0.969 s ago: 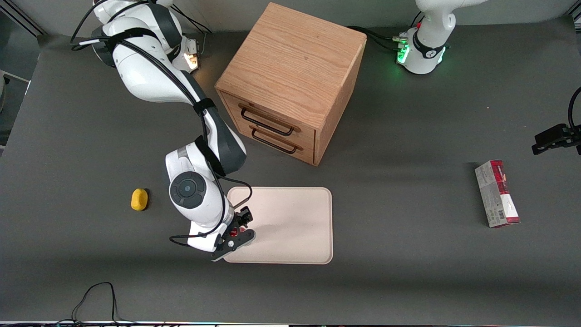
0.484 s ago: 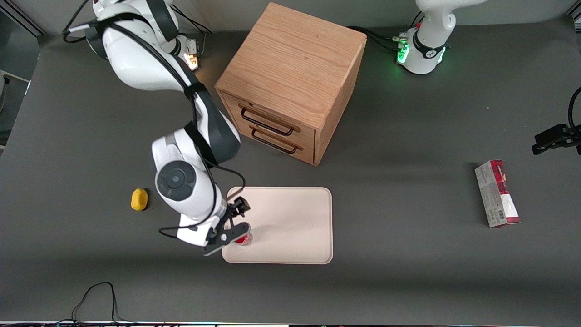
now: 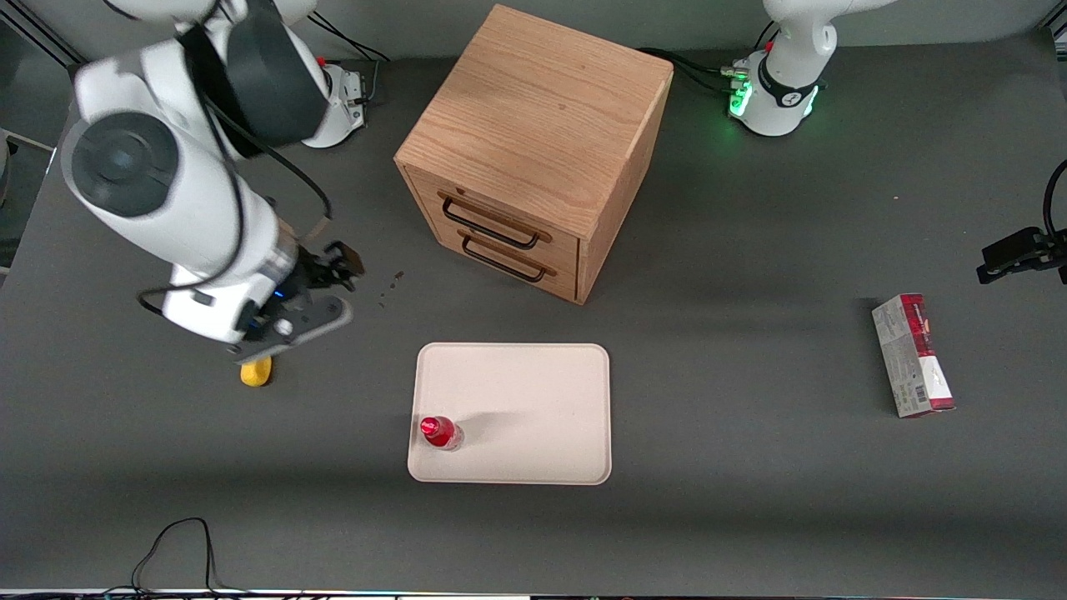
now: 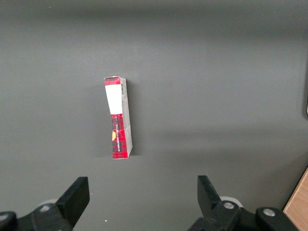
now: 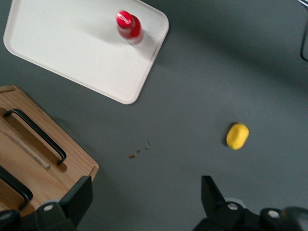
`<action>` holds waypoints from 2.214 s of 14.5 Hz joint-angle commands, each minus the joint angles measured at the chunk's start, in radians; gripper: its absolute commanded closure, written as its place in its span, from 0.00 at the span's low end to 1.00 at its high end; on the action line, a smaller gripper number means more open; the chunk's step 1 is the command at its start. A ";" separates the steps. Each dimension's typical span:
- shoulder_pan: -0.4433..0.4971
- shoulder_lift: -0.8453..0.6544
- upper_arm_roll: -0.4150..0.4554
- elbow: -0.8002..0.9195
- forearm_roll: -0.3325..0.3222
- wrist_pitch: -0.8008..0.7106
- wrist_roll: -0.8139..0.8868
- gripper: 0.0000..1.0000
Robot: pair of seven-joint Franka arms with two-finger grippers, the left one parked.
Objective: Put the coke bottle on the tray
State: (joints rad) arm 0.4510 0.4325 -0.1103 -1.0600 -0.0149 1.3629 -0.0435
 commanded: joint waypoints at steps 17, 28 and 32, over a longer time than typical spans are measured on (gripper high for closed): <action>-0.347 -0.411 -0.005 -0.474 -0.042 0.122 0.005 0.00; -0.341 -0.428 -0.022 -0.480 -0.048 0.088 0.011 0.00; -0.342 -0.428 -0.022 -0.480 -0.046 0.087 0.013 0.00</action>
State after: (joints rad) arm 0.1075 0.0277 -0.1340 -1.5195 -0.0480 1.4499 -0.0433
